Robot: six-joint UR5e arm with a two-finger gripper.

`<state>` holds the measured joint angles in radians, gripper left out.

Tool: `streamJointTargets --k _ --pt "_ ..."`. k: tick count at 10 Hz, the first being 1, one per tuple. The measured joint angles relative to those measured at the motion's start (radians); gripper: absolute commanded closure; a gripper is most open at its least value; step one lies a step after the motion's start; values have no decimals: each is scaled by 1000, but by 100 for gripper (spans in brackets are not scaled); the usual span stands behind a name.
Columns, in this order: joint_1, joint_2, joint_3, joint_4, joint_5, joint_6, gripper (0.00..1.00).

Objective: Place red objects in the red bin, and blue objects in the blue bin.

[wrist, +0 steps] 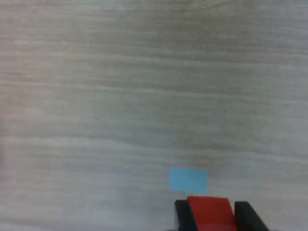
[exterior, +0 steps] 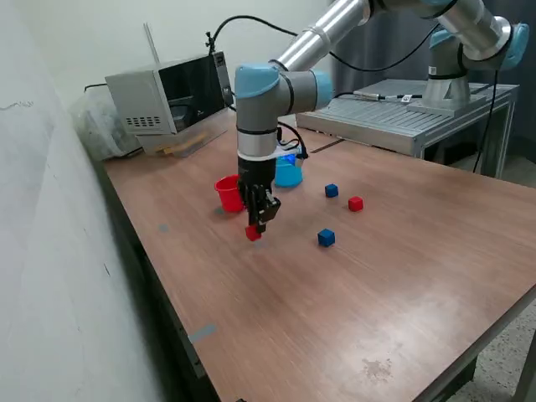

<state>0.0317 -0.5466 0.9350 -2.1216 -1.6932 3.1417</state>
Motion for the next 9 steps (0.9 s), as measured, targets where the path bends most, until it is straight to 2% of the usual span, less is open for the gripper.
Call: streamJointTargets --k 5,9 --pt "-20 -178 148 2 -7 -4 100" --pt "-138 -242 216 -1 -12 -32 100"
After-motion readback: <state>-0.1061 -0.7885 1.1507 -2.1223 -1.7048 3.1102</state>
